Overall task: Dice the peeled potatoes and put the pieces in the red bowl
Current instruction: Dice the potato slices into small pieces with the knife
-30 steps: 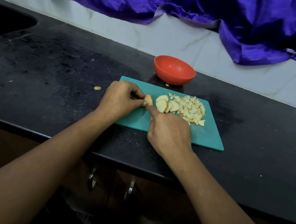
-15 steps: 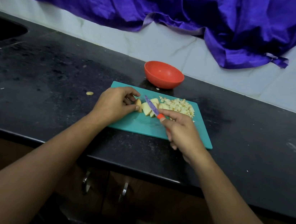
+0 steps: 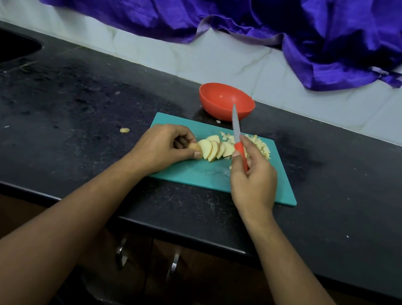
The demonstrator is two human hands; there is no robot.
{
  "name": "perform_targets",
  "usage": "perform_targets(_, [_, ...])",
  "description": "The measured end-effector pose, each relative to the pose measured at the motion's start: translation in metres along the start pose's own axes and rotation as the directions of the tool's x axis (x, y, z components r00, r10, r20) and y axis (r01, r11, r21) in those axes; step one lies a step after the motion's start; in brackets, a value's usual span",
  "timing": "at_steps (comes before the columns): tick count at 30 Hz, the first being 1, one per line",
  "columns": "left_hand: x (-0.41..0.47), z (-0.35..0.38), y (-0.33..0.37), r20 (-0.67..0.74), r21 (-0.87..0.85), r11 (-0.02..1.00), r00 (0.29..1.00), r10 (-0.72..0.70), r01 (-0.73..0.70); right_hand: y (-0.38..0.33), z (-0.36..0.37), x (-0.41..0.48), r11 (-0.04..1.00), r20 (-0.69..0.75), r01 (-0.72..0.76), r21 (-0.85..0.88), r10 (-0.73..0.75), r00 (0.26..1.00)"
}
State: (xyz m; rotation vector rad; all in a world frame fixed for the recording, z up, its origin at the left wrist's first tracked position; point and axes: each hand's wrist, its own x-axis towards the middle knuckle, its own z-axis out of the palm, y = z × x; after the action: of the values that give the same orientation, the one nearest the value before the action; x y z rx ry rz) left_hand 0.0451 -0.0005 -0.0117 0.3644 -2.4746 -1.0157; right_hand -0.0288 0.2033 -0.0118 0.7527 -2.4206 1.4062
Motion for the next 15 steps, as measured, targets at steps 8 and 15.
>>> perform_targets(8, [0.002,0.0,-0.001,0.006,0.014,1.0,1.0,0.023,-0.024,-0.009,-0.011,-0.004,0.905,0.034,-0.041,-0.424,0.061,0.998])
perform_targets(15, [0.003,-0.001,-0.002,0.021,0.019,0.999,0.999,0.032,-0.032,-0.015,-0.014,-0.005,0.861,0.107,-0.041,-0.507,0.111,0.988])
